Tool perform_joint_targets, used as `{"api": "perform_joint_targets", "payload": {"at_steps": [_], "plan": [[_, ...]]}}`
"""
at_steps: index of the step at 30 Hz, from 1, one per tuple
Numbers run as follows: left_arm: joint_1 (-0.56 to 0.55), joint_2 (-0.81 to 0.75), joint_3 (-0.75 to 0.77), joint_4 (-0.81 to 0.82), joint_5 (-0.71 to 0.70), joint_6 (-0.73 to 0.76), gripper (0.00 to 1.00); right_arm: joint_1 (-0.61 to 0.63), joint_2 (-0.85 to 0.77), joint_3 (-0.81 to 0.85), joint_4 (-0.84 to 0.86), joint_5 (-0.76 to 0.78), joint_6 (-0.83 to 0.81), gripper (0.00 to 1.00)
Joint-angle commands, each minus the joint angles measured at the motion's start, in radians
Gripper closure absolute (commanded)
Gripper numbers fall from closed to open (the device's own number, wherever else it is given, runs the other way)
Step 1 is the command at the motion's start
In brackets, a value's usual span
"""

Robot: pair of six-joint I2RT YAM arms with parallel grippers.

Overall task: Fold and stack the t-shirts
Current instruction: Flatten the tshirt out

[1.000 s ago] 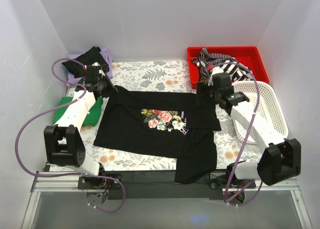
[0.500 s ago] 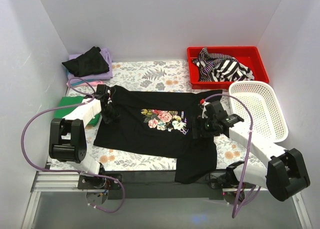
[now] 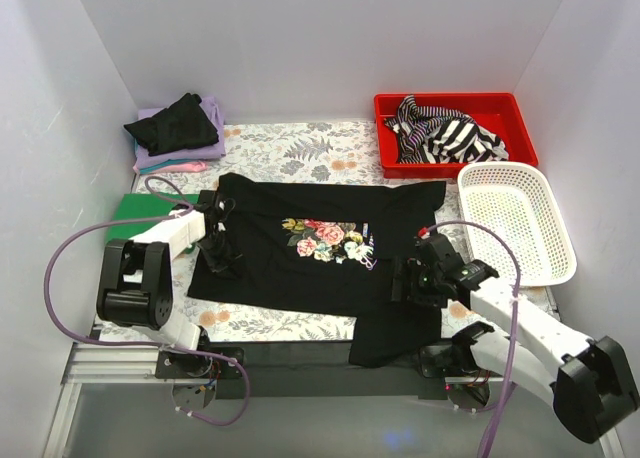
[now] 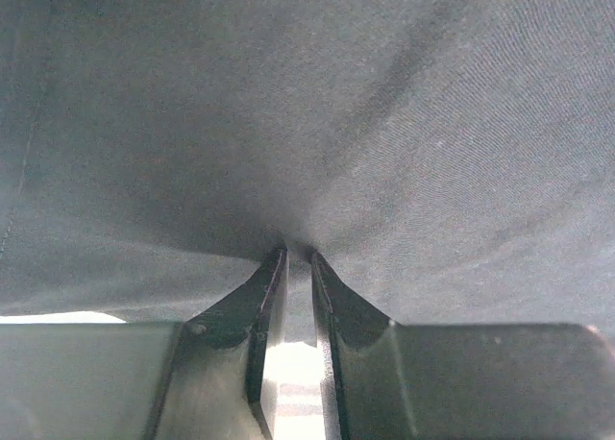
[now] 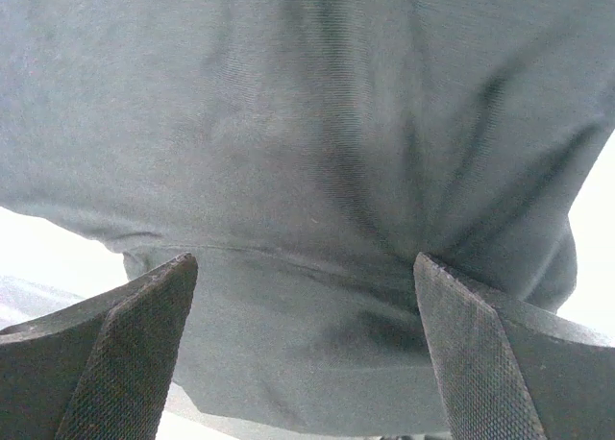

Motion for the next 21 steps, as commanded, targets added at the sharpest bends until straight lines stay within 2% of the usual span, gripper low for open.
{"api": "perform_joint_targets", "payload": {"at_steps": [1, 6, 10, 17, 21], "plan": [[-0.004, -0.042, -0.058, -0.054, 0.007, -0.025, 0.84, 0.006, -0.084, -0.032, -0.112, 0.069, 0.143, 0.02], [-0.006, -0.059, -0.091, -0.072, 0.033, -0.048, 0.84, 0.006, -0.14, 0.069, -0.258, 0.262, 0.189, 0.02], [-0.023, -0.118, -0.12, -0.106, 0.031, -0.074, 0.84, 0.006, -0.111, 0.153, -0.274, 0.394, 0.136, 0.02], [-0.03, -0.228, -0.172, -0.146, 0.043, -0.143, 0.83, 0.005, 0.101, 0.221, -0.236, 0.408, 0.088, 0.02], [-0.03, -0.283, -0.103, -0.164, -0.061, -0.163, 0.83, 0.005, 0.071, 0.285, -0.241, 0.385, 0.088, 0.01]]}}
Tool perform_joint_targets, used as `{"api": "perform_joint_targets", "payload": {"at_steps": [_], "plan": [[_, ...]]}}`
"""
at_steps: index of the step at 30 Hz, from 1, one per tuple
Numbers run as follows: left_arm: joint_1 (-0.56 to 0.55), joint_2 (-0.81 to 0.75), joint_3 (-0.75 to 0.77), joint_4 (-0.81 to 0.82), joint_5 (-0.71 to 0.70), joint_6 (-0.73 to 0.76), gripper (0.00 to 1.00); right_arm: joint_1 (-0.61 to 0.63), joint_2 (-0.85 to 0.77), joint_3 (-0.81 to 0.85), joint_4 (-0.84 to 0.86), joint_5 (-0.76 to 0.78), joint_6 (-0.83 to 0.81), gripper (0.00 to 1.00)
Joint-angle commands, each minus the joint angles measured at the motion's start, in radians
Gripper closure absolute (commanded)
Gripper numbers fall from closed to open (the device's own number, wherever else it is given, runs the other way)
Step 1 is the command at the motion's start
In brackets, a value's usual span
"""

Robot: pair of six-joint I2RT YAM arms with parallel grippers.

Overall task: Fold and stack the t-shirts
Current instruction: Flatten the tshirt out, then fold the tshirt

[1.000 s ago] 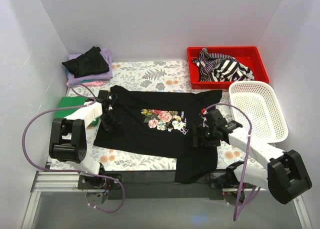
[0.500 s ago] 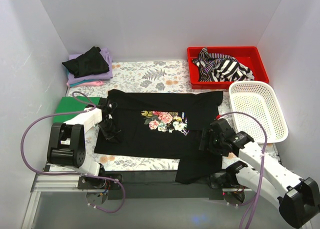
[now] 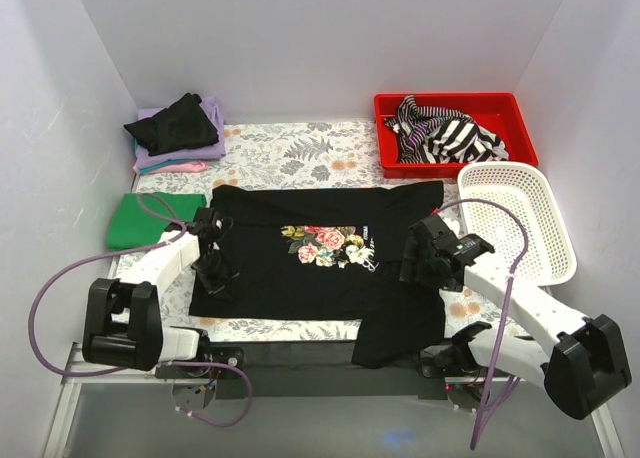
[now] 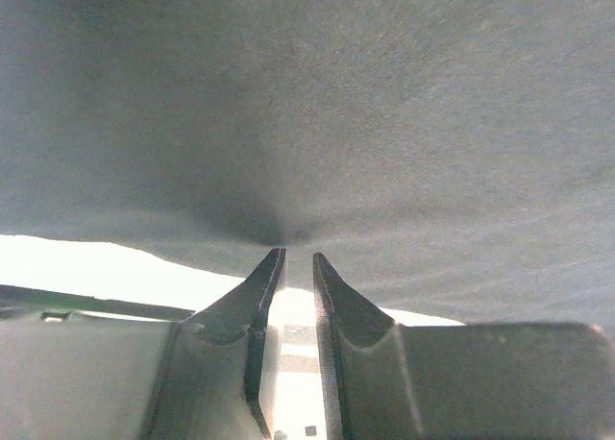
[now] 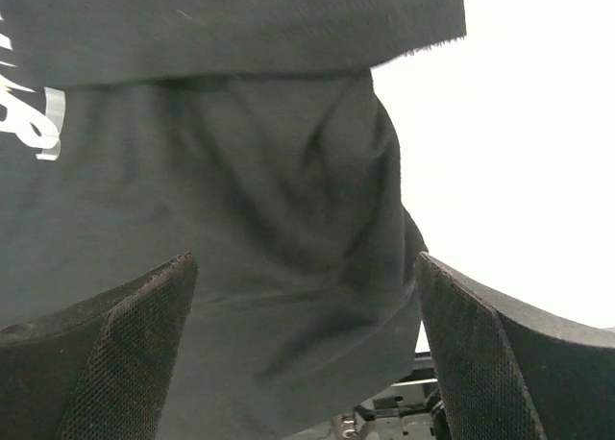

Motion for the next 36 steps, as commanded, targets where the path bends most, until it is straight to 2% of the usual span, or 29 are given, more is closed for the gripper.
{"api": "perform_joint_targets", "payload": {"at_steps": [1, 4, 8, 11, 15, 20, 27, 36], "plan": [[-0.006, -0.058, 0.12, -0.026, -0.056, -0.032, 0.83, 0.003, -0.055, 0.085, -0.003, 0.036, -0.012, 0.02], [-0.006, -0.086, 0.209, -0.061, -0.014, -0.012, 0.83, 0.003, -0.101, 0.09, -0.064, 0.041, 0.001, 0.01], [-0.004, -0.118, 0.288, -0.114, -0.06, -0.005, 0.84, 0.004, -0.152, 0.051, -0.154, -0.046, 0.02, 0.02], [-0.006, -0.138, 0.262, -0.099, -0.033, -0.008, 0.84, 0.004, -0.172, 0.039, -0.219, -0.083, 0.037, 0.02], [-0.006, -0.119, 0.197, -0.049, 0.004, -0.006, 0.87, 0.009, -0.21, 0.033, -0.36, -0.037, 0.067, 0.02], [-0.006, -0.075, 0.209, -0.009, 0.009, 0.026, 0.87, 0.023, -0.214, 0.053, -0.404, -0.076, 0.074, 0.07], [-0.006, 0.008, 0.28, 0.031, 0.02, 0.072, 0.87, 0.035, -0.119, 0.083, -0.452, -0.183, 0.037, 0.08], [-0.006, 0.155, 0.35, 0.093, 0.049, 0.155, 0.88, 0.127, -0.025, 0.073, -0.449, -0.189, 0.161, 0.12]]}}
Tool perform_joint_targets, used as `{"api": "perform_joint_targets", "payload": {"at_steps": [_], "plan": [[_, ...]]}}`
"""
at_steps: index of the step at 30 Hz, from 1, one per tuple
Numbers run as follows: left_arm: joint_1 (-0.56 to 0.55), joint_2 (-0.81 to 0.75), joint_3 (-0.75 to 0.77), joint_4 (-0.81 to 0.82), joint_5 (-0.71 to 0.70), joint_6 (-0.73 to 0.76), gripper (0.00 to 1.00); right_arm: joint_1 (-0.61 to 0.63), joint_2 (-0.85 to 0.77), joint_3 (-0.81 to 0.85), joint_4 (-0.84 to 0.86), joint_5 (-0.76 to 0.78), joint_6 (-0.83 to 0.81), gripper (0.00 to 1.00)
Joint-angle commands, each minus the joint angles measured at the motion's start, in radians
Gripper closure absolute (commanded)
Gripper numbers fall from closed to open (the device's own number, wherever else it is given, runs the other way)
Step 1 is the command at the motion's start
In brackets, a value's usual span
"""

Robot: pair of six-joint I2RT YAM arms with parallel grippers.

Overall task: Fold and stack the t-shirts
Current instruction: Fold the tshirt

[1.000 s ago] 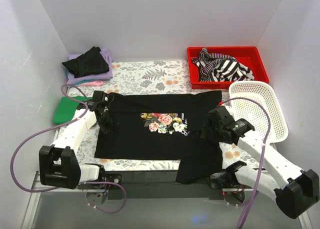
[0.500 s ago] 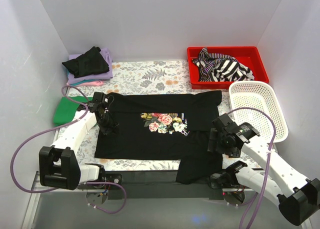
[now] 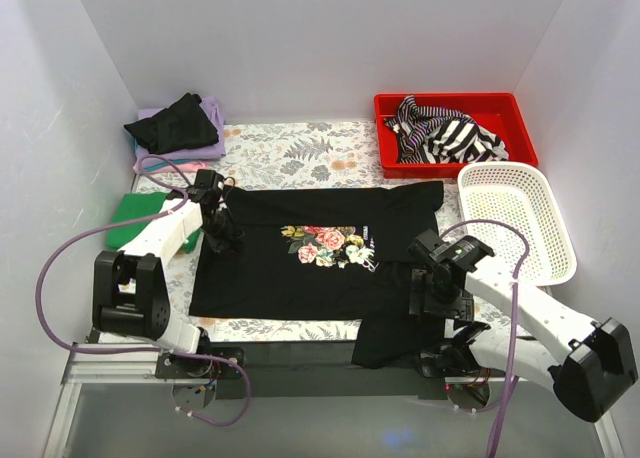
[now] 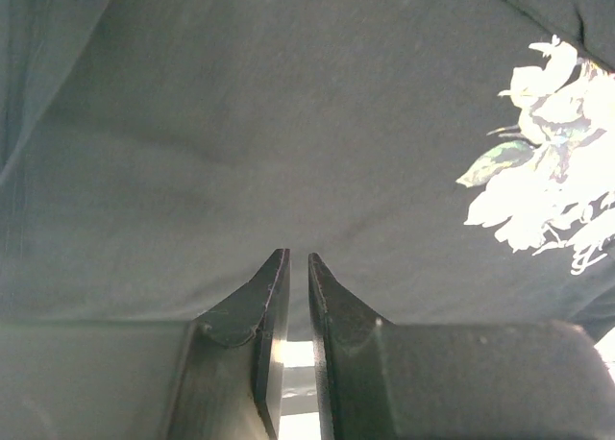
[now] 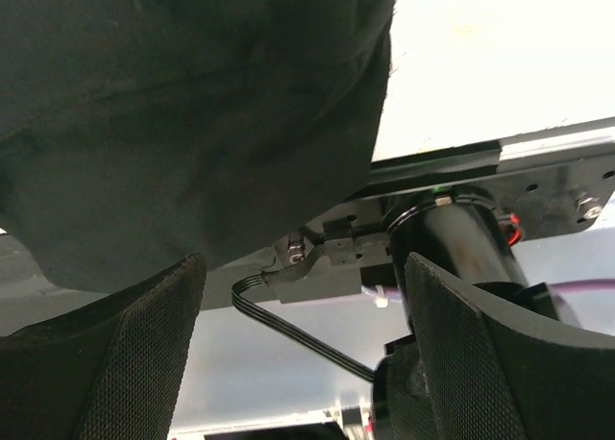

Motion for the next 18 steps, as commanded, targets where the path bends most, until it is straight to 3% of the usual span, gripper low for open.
{"api": "perform_joint_targets", "payload": {"at_steps": [1, 9, 14, 18], "plan": [[-0.006, 0.032, 0.056, 0.023, 0.029, 0.054, 0.88, 0.05, 0.057, 0.018, -0.007, -0.027, 0.094, 0.12], [-0.006, 0.057, 0.069, 0.051, 0.052, 0.072, 0.88, 0.191, 0.101, 0.001, 0.062, 0.059, 0.302, 0.16], [-0.006, 0.058, 0.057, 0.062, 0.058, 0.083, 0.89, 0.236, 0.042, -0.158, 0.198, 0.037, 0.396, 0.17], [-0.006, 0.058, 0.054, 0.063, 0.061, 0.089, 0.89, 0.303, 0.081, -0.153, 0.206, 0.071, 0.445, 0.17]]}}
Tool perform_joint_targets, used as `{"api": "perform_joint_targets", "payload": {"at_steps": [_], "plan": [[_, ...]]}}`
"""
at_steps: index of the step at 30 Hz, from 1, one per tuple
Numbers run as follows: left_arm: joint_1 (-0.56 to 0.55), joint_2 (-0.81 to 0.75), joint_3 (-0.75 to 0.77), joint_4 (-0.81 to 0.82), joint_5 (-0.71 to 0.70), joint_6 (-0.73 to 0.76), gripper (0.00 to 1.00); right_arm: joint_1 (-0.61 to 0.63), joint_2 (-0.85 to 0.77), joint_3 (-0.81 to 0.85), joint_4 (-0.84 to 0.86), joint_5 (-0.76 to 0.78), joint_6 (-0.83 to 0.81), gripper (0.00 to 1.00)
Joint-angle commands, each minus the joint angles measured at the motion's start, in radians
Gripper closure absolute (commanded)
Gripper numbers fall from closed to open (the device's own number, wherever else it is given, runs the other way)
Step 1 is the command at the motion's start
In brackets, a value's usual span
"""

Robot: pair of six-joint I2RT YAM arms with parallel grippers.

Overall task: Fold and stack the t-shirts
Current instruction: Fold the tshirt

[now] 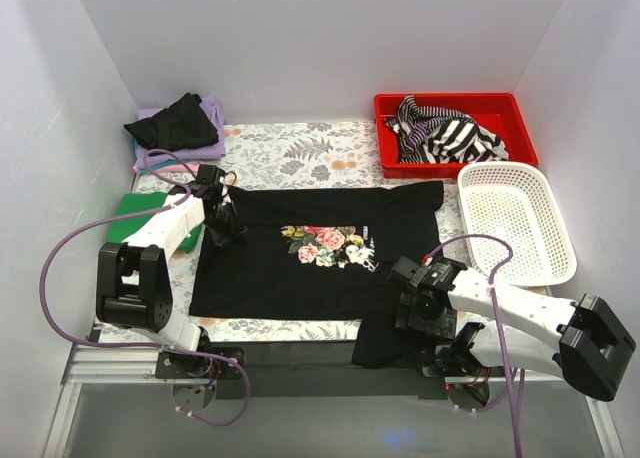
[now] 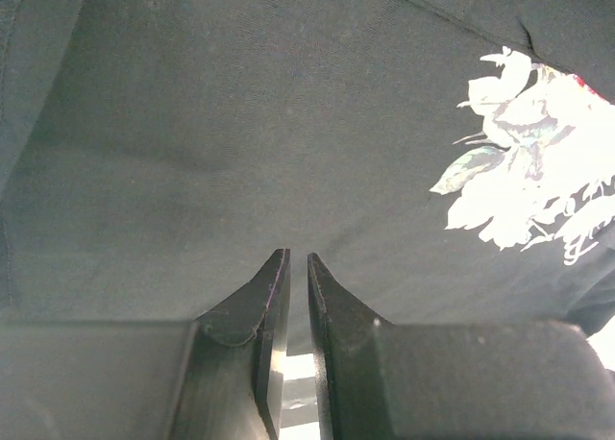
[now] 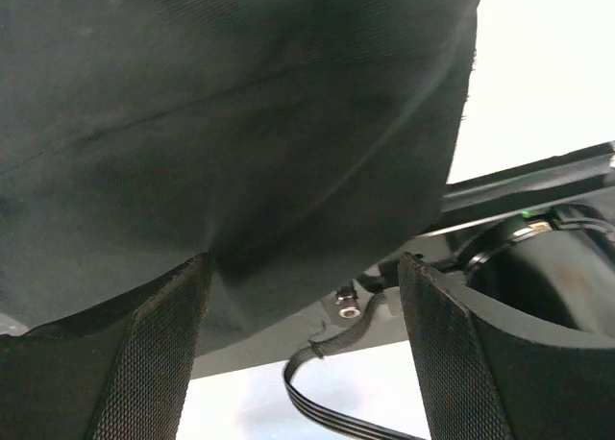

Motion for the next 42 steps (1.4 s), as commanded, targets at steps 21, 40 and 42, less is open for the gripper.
{"api": "perform_joint_targets", "payload": {"at_steps": [21, 40, 42], "plan": [[-0.006, -0.019, 0.007, 0.005, 0.003, 0.016, 0.9, 0.096, 0.095, 0.245, -0.039, 0.146, 0.021, 0.74], [-0.006, -0.094, 0.001, -0.07, -0.035, -0.008, 0.88, -0.171, 0.284, 0.468, 0.025, 0.388, -0.306, 0.73], [-0.006, -0.082, 0.004, -0.126, -0.05, -0.021, 0.86, -0.184, 0.293, 0.474, 0.054, 0.377, -0.341, 0.73]]}}
